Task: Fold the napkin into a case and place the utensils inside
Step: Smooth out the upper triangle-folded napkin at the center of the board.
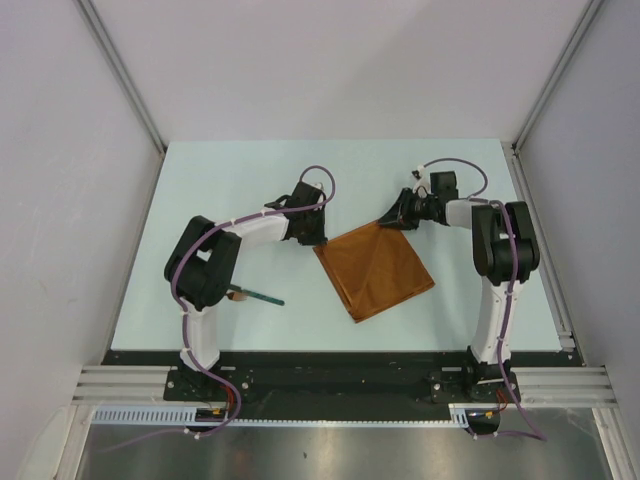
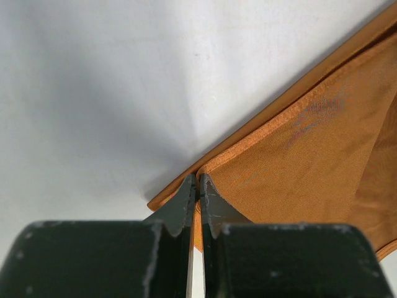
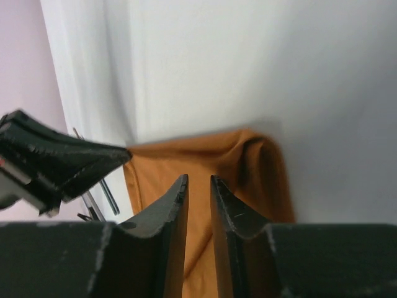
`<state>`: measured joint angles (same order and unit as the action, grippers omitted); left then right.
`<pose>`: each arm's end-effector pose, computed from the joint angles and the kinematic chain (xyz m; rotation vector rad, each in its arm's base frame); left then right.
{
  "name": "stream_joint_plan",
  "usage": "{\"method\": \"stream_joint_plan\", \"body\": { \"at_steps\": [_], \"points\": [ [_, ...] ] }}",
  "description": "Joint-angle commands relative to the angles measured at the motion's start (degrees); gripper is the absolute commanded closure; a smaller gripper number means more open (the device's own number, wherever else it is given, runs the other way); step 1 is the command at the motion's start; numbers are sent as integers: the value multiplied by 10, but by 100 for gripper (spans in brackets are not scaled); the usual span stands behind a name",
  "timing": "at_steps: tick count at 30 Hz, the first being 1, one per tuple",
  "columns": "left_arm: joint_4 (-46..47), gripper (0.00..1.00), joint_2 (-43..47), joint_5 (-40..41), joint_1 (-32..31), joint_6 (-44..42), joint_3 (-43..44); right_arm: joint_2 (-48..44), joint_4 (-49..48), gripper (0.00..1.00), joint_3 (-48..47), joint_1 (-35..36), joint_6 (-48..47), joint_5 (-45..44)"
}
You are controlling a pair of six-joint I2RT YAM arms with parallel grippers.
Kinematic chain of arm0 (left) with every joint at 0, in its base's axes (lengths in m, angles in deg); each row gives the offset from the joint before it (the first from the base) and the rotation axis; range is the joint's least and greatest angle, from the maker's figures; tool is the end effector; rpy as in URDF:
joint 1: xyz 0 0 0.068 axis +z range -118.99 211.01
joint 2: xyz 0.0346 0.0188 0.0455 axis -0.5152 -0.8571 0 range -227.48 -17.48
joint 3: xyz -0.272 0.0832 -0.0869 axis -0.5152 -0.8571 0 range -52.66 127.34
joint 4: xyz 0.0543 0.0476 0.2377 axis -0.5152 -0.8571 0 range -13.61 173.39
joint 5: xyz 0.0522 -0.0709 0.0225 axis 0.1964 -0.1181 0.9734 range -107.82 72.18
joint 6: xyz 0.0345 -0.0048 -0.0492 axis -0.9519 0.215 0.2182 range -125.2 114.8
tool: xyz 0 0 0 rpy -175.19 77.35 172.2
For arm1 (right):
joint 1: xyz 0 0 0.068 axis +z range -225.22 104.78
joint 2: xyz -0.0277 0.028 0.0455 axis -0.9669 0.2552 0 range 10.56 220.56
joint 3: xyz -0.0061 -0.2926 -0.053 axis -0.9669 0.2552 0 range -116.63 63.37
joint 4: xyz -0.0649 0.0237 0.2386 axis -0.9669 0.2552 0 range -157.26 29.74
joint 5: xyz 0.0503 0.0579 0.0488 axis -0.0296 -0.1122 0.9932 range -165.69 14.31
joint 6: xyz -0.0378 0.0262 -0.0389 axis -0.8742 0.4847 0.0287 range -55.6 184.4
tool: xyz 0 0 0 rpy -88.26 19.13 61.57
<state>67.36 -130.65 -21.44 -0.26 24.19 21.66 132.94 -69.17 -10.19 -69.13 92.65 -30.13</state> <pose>0.3572 -0.2202 0.1844 0.0686 2.6004 -0.4865 0.4383 0.0788 0.1466 0.0702 2.4067 1.2298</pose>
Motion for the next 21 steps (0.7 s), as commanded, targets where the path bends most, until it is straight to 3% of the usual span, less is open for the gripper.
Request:
{"method": "stream_joint_plan", "body": {
  "at_steps": [1, 6, 11, 16, 21],
  "points": [
    [4, 94, 3, 0, 5, -9, 5, -143, 73, 71, 26, 34, -49, -48],
    [8, 94, 9, 1, 4, -7, -1, -232, 86, 70, 140, 110, -60, -52],
    [14, 94, 14, -4, 4, -2, -7, -263, -40, 73, 257, 182, 14, -14],
    [14, 94, 12, -1, 5, 1, -9, -261, -135, 77, 340, 215, 70, 20],
    [14, 95, 8, -2, 4, 4, -8, -261, -146, 79, 397, 218, 71, 8]
  ]
}}
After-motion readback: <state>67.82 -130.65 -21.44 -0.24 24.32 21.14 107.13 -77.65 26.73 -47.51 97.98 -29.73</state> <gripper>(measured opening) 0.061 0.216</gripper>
